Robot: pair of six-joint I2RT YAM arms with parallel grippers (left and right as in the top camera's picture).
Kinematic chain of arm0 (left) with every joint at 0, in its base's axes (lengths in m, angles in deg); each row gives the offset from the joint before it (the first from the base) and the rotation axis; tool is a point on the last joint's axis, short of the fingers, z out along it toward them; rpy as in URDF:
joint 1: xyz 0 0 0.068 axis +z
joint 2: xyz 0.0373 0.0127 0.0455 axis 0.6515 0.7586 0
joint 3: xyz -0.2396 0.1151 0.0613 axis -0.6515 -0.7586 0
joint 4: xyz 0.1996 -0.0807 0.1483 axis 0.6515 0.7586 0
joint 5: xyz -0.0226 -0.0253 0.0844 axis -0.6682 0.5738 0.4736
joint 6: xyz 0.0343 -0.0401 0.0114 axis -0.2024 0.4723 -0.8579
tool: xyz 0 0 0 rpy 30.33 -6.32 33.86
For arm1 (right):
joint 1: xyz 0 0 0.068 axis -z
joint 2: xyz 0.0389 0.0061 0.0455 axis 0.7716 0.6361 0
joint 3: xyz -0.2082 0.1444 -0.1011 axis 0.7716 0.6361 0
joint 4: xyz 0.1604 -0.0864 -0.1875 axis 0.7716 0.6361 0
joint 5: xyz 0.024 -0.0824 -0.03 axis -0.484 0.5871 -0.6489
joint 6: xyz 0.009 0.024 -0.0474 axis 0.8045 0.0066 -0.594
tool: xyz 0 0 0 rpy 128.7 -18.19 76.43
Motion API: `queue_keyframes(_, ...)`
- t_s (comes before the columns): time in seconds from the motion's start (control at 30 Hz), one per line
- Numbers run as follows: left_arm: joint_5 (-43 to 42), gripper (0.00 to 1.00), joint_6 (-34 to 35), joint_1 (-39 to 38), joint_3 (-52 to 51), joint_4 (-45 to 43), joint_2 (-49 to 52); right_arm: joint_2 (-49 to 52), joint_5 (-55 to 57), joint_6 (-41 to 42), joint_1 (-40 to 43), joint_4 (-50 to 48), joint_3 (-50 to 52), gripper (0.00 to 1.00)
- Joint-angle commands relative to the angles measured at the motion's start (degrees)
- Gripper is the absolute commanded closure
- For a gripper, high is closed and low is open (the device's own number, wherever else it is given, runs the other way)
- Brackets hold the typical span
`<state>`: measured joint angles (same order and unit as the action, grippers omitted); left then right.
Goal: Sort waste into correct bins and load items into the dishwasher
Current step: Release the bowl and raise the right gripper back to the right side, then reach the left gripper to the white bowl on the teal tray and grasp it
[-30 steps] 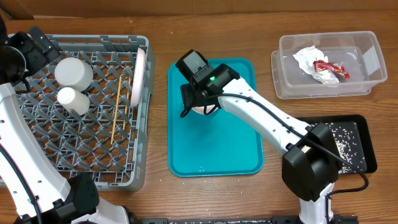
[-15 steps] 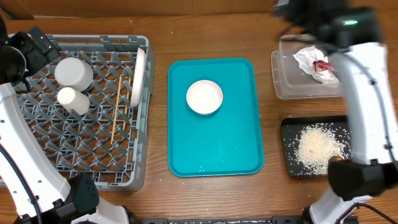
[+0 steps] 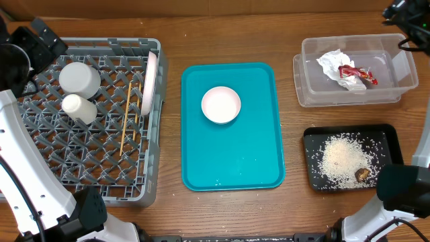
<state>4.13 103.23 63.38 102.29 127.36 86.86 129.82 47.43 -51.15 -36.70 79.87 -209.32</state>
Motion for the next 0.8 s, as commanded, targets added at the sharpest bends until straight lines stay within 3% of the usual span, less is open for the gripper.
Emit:
queue_keyframes(0.0,-18.6,0.00,-0.9,-0.3,-0.1,-0.6,-0.2,-0.5,-0.9,0.1,1.3,-0.2,0.2,0.00)
queue_keyframes(0.1,-34.1,0.00,-11.6,-2.9,-0.1,-1.5,-0.2,-0.5,-0.9,0.1,1.5,-0.2,0.2,0.00)
queue_keyframes(0.17,-35.4,0.00,-14.0,-6.9,-0.1,-2.1,-0.2,-0.5,-0.9,0.1,1.5,-0.2,0.2,0.00)
queue_keyframes(0.5,-6.3,0.00,-9.4,-34.9,-0.1,-5.0,4.5,-0.5,-0.9,0.1,1.5,-0.2,0.2,0.00)
queue_keyframes(0.77,-2.5,0.00,-9.3,-47.4,-0.1,-5.5,18.7,-0.5,-0.9,0.1,1.5,-0.2,0.2,0.00)
